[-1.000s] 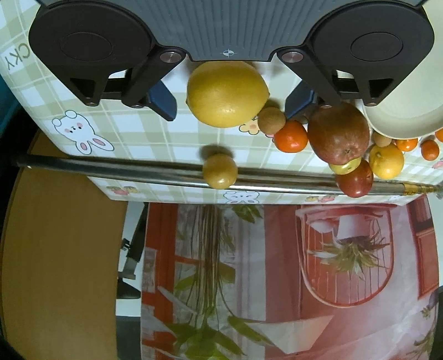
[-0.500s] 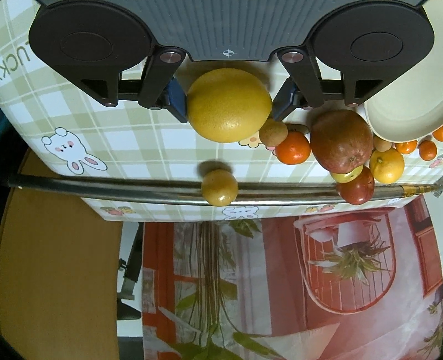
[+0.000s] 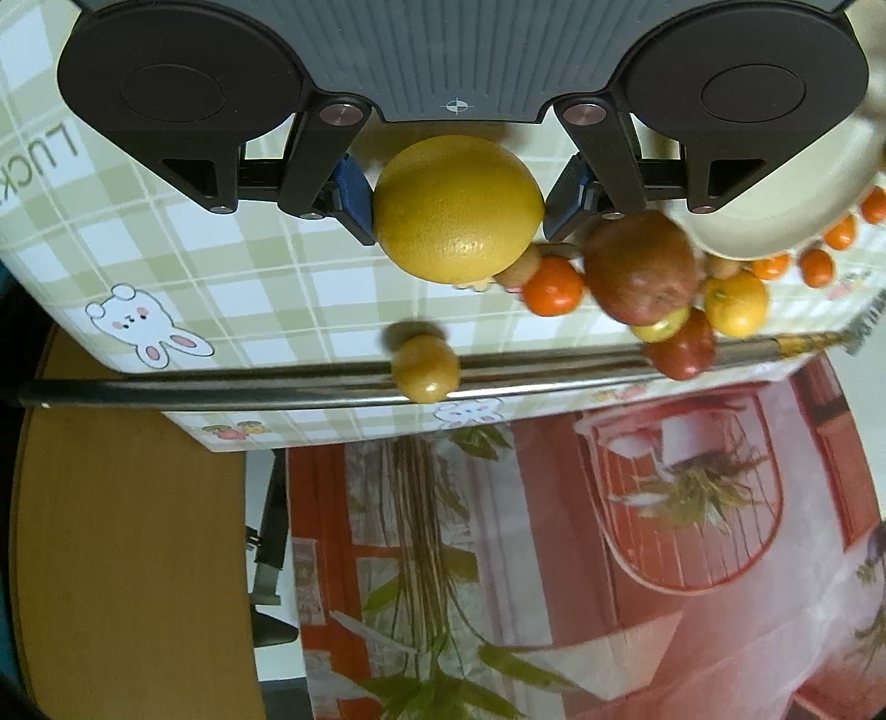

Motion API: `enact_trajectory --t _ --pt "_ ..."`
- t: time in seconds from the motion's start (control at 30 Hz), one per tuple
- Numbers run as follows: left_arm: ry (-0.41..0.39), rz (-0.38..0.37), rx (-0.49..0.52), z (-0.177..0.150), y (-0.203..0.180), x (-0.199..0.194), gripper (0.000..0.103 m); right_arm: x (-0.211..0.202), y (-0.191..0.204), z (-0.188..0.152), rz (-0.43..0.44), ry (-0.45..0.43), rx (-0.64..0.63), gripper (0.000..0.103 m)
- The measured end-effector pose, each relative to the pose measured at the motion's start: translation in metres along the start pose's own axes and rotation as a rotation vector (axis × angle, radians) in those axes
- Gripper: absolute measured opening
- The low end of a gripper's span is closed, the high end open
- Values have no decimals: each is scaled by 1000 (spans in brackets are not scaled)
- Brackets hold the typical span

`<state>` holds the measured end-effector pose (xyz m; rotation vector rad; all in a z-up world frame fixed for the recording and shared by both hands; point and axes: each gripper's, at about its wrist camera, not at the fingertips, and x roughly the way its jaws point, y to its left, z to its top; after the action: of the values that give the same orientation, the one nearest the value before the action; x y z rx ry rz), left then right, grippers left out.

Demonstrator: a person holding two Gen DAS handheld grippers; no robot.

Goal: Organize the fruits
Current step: 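Lower the grapefruit into the white plate and open the right tool while the left tool releases the kiwi there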

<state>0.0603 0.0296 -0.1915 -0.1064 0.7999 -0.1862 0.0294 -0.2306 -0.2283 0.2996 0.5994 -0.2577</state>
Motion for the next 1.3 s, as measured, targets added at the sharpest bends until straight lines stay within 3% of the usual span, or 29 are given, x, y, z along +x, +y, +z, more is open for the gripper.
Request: enact_trajectory --t 0.13,0.47,0.73,1.3 --pt "10 -8 6 -2 -2 0 28 -16 15 -3 58 7 21 61" --pt "38 -17 42 -8 -5 3 28 -44 83 -9 224 16 -139 61" --pt "54 -18 55 -11 -7 4 28 -45 97 -25 240 85 -172 61" --pt "66 -24 67 -13 -10 4 28 -43 108 -36 281 140 -215 61"
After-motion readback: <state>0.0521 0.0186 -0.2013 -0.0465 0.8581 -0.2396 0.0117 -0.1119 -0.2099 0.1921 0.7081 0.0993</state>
